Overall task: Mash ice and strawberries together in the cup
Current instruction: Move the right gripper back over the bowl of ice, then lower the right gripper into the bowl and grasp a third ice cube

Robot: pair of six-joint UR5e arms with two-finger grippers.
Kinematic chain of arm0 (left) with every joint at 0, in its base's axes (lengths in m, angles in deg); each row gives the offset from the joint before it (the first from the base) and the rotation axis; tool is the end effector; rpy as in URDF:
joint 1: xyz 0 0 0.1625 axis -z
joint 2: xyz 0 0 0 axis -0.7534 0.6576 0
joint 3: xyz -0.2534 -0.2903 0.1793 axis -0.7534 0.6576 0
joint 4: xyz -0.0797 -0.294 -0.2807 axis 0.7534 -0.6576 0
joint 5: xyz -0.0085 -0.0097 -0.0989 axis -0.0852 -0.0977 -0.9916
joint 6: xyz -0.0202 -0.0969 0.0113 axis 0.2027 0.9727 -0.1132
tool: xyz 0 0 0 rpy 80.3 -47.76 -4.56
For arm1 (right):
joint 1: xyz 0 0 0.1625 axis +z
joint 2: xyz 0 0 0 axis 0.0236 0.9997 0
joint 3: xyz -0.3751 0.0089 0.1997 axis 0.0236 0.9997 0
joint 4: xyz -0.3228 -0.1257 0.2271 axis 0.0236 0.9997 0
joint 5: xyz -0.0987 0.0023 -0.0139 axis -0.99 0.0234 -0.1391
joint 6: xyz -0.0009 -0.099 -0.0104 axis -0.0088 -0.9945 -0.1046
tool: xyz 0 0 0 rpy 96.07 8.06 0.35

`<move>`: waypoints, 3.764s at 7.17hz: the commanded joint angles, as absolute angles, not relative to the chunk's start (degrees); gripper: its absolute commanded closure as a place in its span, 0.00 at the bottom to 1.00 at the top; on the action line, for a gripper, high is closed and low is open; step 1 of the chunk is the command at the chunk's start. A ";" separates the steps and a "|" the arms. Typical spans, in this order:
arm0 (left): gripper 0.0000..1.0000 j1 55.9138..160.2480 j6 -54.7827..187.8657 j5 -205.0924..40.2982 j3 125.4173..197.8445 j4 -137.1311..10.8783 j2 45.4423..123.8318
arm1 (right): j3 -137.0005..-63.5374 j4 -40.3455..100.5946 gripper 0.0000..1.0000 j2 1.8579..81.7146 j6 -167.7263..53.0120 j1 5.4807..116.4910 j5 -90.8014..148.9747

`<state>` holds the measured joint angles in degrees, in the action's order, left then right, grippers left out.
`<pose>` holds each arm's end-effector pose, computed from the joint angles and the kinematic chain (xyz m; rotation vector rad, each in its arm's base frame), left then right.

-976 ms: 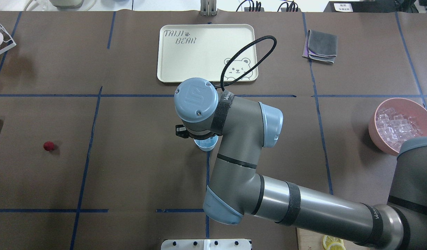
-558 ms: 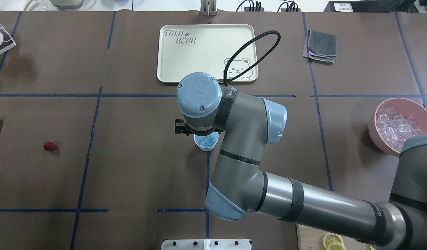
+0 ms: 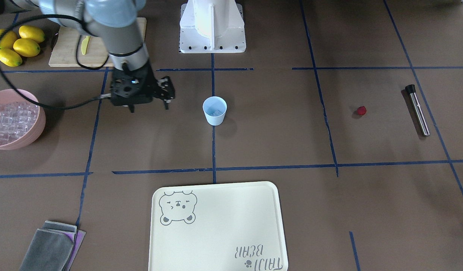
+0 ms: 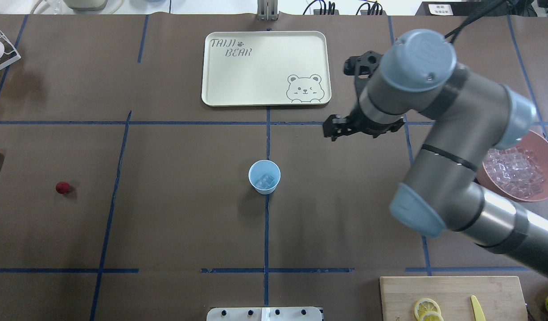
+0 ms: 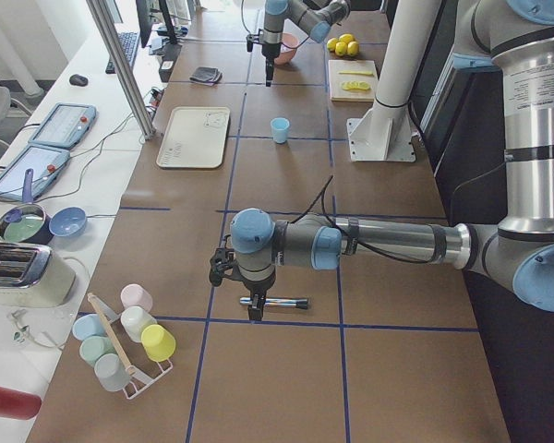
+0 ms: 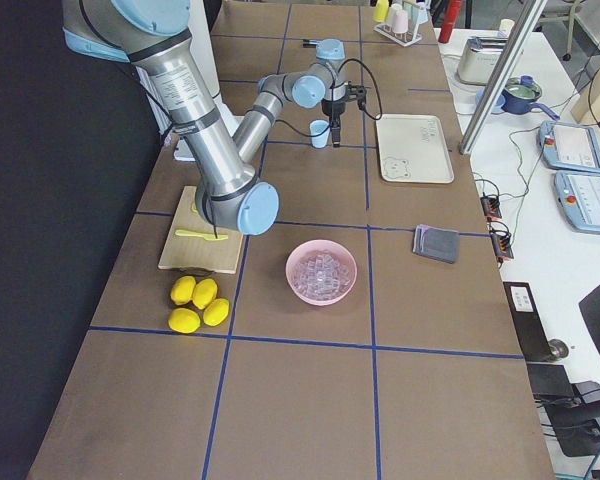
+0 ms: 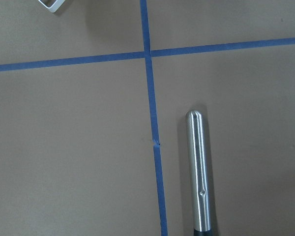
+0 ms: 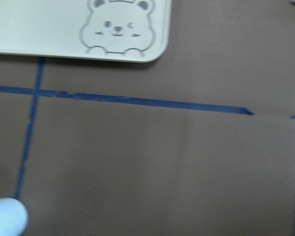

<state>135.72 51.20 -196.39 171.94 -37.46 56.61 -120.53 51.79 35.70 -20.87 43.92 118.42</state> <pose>-0.0382 -0.4359 0.6271 0.0395 0.7957 0.0863 -0.3617 -0.4618 0.2496 0.1656 -0.7814 -0.0480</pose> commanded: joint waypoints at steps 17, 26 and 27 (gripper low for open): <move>0.00 135.63 51.20 -196.48 172.61 -37.55 56.61 | -109.31 23.25 0.12 68.92 -49.78 60.59 127.09; 0.00 135.63 51.20 -196.48 173.32 -37.55 56.61 | -109.93 23.34 0.61 69.89 -49.78 60.77 127.53; 0.00 135.63 51.20 -196.48 173.32 -37.55 56.61 | -109.84 23.25 0.78 70.06 -49.78 60.77 127.44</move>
<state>135.63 51.20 -196.51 173.28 -37.55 56.61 -109.91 23.29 69.82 -49.78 60.77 127.51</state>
